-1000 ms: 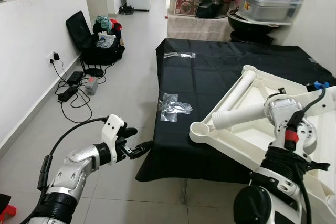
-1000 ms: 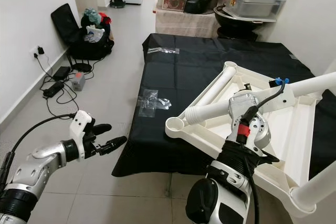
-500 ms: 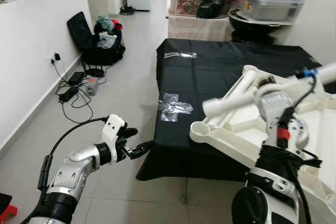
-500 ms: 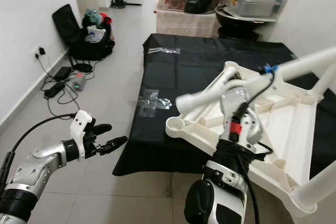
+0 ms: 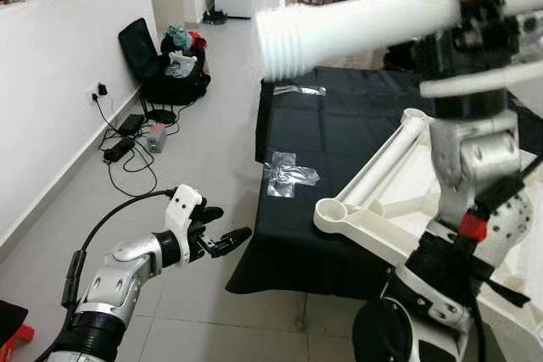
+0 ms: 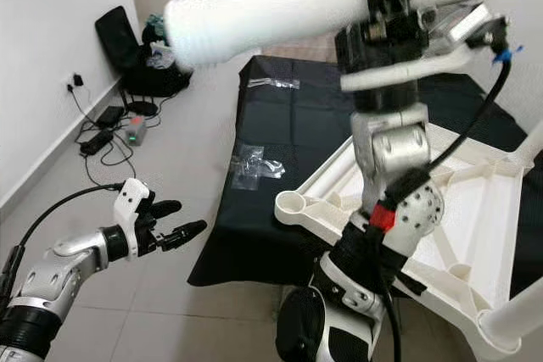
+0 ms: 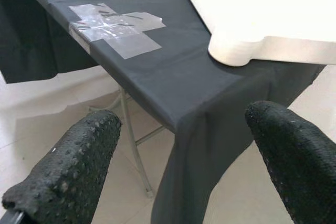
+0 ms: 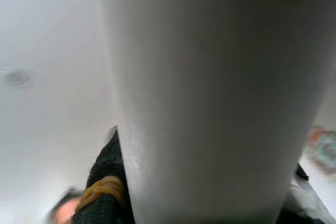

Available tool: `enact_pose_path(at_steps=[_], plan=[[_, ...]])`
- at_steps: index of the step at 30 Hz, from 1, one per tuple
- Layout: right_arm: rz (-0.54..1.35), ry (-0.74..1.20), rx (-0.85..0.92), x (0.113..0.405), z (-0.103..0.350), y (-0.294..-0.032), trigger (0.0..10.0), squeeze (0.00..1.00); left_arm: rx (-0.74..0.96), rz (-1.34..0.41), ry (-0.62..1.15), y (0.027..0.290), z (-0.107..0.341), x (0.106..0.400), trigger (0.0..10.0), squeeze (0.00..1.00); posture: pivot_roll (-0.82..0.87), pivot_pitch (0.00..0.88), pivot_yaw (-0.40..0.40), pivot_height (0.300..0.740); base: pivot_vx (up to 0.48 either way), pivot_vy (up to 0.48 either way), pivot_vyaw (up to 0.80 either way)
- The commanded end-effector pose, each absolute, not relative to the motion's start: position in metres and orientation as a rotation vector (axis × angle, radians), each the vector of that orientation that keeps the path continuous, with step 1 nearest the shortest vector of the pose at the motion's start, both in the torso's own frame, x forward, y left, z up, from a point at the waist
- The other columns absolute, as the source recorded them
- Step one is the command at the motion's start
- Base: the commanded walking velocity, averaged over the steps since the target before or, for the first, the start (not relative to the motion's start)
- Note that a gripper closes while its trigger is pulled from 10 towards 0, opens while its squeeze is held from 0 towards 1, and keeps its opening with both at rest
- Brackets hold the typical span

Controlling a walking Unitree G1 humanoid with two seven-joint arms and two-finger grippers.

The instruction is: Building children table

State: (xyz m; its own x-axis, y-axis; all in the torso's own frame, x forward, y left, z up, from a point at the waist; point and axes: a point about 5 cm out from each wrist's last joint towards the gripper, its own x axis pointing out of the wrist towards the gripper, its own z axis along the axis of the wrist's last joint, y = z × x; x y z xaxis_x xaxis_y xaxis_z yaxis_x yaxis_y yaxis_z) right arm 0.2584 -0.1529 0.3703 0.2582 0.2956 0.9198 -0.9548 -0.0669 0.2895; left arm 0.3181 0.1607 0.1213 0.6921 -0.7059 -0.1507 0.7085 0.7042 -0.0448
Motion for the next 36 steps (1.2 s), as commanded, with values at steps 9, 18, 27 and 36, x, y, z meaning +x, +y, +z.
enact_pose_path(at_steps=[9, 18, 27, 36], plan=[[1.455, -0.766, 0.985, 0.238, 0.361, -0.141, 10.0, 0.00, 0.028, -0.806, 0.179, 0.160, 0.117, 0.316, 10.0, 0.00, 0.09, 0.000, -0.070, 0.740, 0.000, 0.000, 0.00], [1.490, -0.731, 0.964, 0.236, 0.353, -0.134, 10.0, 0.00, 0.025, -0.810, 0.184, 0.160, 0.116, 0.315, 10.0, 0.00, 0.08, 0.000, -0.066, 0.740, 0.000, 0.000, 0.00], [1.510, -0.750, 0.936, 0.233, 0.357, -0.136, 10.0, 0.00, 0.026, -0.811, 0.184, 0.161, 0.117, 0.315, 10.0, 0.00, 0.08, 0.000, -0.064, 0.740, 0.000, 0.000, 0.00], [1.530, -0.775, 0.910, 0.230, 0.357, -0.137, 10.0, 0.00, 0.027, -0.816, 0.188, 0.161, 0.117, 0.314, 10.0, 0.00, 0.09, 0.000, -0.064, 0.740, 0.000, 0.000, 0.00]])
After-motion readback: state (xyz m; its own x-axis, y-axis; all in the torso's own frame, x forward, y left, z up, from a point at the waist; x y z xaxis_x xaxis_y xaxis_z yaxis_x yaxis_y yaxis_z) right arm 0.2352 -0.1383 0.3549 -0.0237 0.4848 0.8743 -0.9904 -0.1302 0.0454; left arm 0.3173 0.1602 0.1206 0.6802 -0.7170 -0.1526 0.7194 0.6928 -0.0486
